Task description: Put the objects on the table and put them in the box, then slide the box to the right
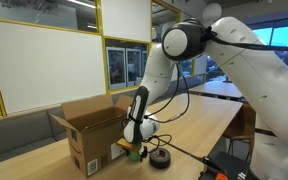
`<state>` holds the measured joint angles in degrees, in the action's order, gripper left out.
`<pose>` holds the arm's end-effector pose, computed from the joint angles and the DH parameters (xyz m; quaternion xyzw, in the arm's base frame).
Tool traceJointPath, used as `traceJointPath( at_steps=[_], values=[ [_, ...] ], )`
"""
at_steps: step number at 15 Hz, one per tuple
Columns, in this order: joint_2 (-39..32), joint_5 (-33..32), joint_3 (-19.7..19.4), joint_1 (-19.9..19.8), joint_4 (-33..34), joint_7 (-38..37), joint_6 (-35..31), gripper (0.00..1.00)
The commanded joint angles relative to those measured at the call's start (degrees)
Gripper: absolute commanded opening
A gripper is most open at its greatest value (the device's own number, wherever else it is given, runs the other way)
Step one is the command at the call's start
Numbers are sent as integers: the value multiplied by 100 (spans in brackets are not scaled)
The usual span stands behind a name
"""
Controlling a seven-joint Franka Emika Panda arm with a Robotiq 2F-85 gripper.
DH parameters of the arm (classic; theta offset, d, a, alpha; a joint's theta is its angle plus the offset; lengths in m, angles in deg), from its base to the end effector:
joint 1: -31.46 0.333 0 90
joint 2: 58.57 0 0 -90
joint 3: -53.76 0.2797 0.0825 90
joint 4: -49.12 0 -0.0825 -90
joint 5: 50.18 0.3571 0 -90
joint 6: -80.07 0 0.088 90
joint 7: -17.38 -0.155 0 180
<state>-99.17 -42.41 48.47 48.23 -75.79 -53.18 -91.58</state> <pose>0.5113 0.0877 0.0239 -0.8408 0.5382 -0.0531 0.0253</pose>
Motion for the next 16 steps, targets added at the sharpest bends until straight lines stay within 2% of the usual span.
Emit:
traceJointPath(
  at_steps=[1, 10, 11, 12, 14, 16],
  values=[
    [-284, 153, 69, -247, 359, 397, -96, 100],
    [-886, 245, 26, -859, 1236, 1142, 47, 100],
    [-921, 264, 12, -905, 1309, 1210, 67, 75],
    [-922, 289, 42, -977, 1348, 1289, 82, 74],
    [-942, 319, 53, -1052, 1415, 1419, 99, 59],
    [-957, 366, 39, -1067, 1453, 1506, 94, 56]
  ],
)
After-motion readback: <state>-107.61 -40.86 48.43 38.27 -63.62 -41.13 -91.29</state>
